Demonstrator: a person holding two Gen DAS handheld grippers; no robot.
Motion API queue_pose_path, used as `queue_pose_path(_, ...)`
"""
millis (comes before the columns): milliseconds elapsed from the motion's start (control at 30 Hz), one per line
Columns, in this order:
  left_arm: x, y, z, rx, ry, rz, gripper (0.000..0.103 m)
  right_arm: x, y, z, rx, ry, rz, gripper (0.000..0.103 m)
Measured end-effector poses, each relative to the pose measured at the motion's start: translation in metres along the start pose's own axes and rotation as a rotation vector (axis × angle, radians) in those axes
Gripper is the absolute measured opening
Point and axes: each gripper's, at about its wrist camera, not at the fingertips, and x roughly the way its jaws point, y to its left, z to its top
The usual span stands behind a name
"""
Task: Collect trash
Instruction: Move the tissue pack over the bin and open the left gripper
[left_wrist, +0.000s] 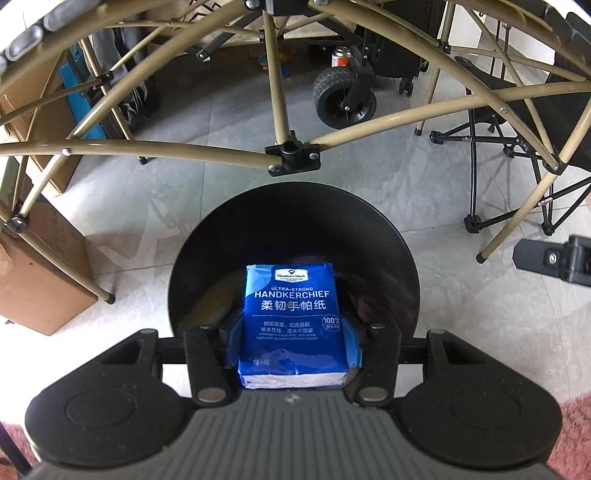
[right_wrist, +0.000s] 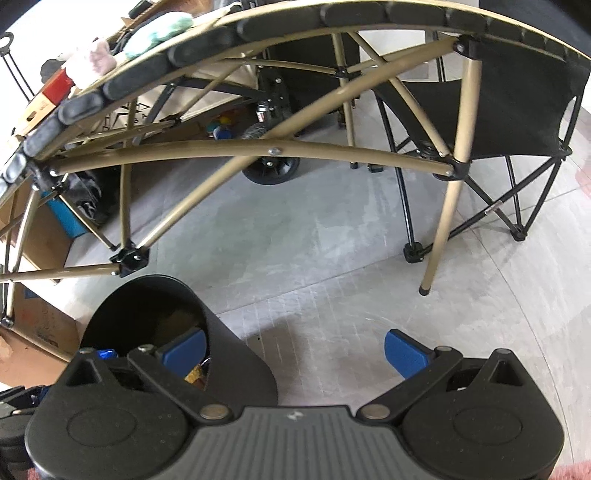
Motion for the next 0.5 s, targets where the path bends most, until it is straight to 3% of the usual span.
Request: queue_pose_path(500,0.024,-0.004,0.004,-0.046,0.089,-0.005,0.053,0.002,-0.003,-0.003,0.009,0.012,0.0,0.103)
